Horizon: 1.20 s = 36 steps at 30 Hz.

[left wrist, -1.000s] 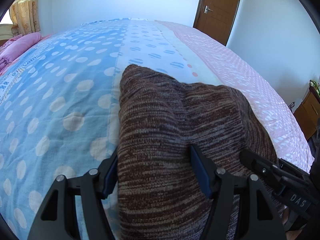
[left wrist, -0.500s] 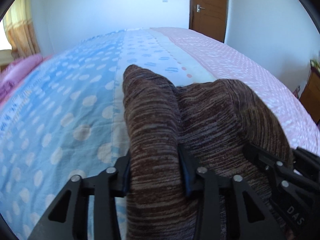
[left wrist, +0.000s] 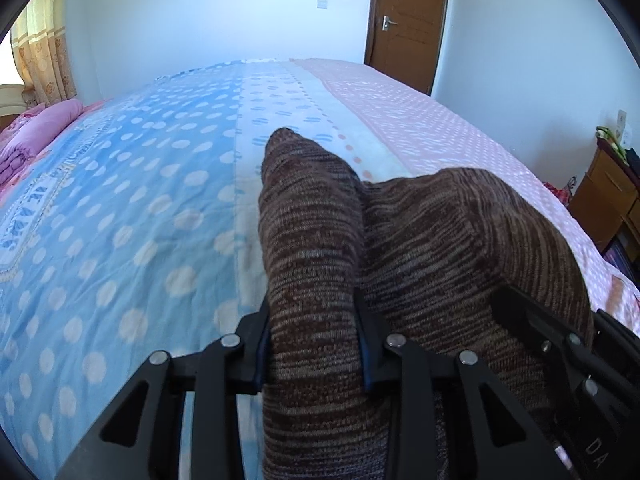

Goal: Fold small clothes
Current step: 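Fold the held sweater edge over the bundle with the right gripper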

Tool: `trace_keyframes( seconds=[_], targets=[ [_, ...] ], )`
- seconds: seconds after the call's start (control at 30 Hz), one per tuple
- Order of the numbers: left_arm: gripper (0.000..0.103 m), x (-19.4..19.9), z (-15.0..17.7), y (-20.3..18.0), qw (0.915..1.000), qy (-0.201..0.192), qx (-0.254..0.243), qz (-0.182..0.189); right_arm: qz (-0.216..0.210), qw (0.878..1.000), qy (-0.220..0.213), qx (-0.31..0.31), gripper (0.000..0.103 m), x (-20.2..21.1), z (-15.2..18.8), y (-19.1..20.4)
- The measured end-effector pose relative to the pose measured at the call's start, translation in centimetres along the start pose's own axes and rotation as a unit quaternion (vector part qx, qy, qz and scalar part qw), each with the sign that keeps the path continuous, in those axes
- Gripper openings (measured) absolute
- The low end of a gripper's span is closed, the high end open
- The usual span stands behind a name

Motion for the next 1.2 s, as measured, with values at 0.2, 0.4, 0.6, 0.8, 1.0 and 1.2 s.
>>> trace_keyframes(
  seconds=[0.2,0.4,0.6,0.8,1.0,1.2],
  targets=[
    [0.034,2.4,1.0,-0.1,0.9998,-0.003,0.004,0.018,0.016,1.0,-0.007,0.001,0.025,3.6,1.5,0.8],
    [0.034,4.4,2.1,-1.1,0.9996,-0.008,-0.006,0.025,0.033,0.999,-0.016,0.017,0.025,6.7,2.7,1.5],
    [0.034,6.5,2.6,-3.2,0.9986,-0.02,-0.018,0.046,0.054,0.998,-0.038,0.018,0.025,10.3,3.0,0.7],
    [0.034,8.1,2.7,-6.1,0.9962,-0.03,-0.034,0.075,0.081,0.995,-0.063,0.012,0.025,13.7,3.0,-0.8],
    [0.034,9.3,2.5,-9.1,0.9935,-0.04,-0.056,0.09,0.107,0.99,-0.087,0.008,0.025,16.7,3.0,-2.4],
    [0.034,9.3,1.7,-12.5,0.9896,-0.043,-0.073,0.117,0.13,0.986,-0.101,-0.011,0.025,18.6,2.5,-5.0]
  ],
)
Point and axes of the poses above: each gripper's, at about its wrist camera, not at the fingertips, and x roughly against the way its jaws point, y to its left, z to its underside, the point moved 5 cm from there along -x, roughly the way its jaws point, and after that the axes turned 2 degrees about x, right-handed, at the moved point
